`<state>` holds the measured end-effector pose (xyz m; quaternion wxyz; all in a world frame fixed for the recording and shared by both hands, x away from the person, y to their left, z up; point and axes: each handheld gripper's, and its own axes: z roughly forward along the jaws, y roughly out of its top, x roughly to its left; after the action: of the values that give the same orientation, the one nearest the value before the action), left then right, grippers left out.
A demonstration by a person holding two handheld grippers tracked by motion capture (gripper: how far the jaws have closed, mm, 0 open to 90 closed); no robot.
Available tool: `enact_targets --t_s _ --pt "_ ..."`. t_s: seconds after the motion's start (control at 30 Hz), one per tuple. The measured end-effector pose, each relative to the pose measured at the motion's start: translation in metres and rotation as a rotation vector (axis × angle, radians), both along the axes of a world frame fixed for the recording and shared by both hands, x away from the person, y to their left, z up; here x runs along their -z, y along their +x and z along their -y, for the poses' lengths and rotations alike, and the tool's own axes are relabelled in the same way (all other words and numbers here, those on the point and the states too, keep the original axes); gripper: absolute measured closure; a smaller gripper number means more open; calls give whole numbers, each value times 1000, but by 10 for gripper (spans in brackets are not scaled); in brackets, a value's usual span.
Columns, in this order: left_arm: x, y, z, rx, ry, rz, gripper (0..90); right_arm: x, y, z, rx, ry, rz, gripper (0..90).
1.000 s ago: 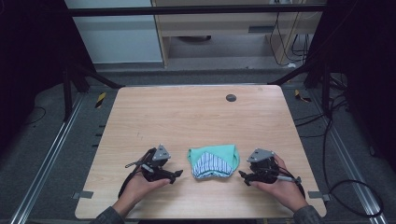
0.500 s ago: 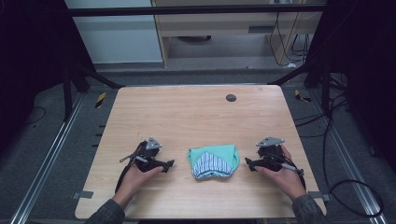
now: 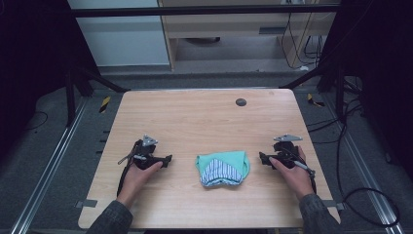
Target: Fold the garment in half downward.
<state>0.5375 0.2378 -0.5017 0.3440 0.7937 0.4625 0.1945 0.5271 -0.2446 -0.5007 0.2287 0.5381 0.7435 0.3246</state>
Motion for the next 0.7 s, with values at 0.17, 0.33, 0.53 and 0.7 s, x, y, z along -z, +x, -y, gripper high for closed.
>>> enact_targets --t_s 0.17,0.33,0.53,0.7 --pt "4 3 -5 -17 29 4 97 3 5 4 48 11 9 73" --pt "5 4 -4 -21 31 12 81 9 9 3 89 -6 0 66" --pt "6 5 -3 -20 34 14 66 11 12 2 112 -8 1 24" --pt "6 6 -3 -34 33 10 48 11 11 0 163 -5 -9 2"
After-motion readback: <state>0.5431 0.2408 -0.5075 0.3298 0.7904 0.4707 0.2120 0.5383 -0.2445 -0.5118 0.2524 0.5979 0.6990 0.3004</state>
